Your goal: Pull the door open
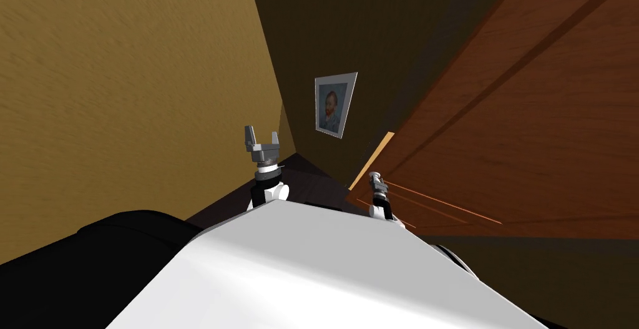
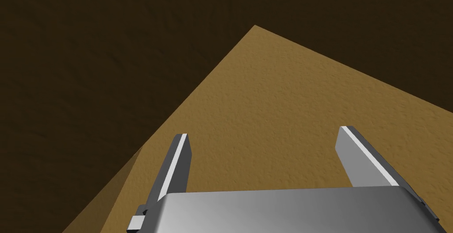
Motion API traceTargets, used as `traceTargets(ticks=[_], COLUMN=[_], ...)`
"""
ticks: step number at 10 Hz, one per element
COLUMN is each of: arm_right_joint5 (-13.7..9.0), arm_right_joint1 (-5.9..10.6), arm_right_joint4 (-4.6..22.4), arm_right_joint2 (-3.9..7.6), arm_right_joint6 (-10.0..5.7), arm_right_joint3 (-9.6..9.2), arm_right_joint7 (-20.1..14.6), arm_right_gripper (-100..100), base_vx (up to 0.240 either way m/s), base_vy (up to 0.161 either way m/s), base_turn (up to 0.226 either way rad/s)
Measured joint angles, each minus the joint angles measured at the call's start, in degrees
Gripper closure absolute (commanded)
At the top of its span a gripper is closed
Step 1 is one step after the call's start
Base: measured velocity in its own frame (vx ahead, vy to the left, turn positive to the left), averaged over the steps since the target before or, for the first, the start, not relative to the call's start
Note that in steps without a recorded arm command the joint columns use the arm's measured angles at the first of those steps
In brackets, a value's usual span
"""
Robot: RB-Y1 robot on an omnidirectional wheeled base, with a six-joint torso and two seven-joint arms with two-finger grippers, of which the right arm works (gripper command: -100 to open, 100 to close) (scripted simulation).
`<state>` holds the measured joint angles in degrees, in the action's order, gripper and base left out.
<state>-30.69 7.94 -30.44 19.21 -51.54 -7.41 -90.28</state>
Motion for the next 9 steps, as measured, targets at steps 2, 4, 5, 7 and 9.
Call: traceTargets(ticks=[2,4,5,7,9], arm_right_joint5=[0.4,1.2,1.5,2.5,3.3], arm_right_joint1=[0.09,0.16,-0.54,-1.26,-1.83], arm_right_joint4=[-0.8,0.3,-0.7,-1.0,-1.5], arm_right_joint2=[0.84,1.25,1.64,2.63,3.21], arm_right_joint6=[-0.48,-1.38,-1.15,-1.55,-1.71], arm_right_joint3=[-0.74,-2.17,-2.95,-4.90,-6.45], arm_right_joint7=[-0.9,-2.5,-3.1,-5.1,-6.5], arm_right_gripper=[100,100,100,100,100], base_vx=[-0.190,-0.193,-0.243,-0.266,-0.175], base_vy=[-0.017,-0.032,-0.032,-0.056,-0.008], base_turn=[0.066,0.065,0.094,0.087,0.025])
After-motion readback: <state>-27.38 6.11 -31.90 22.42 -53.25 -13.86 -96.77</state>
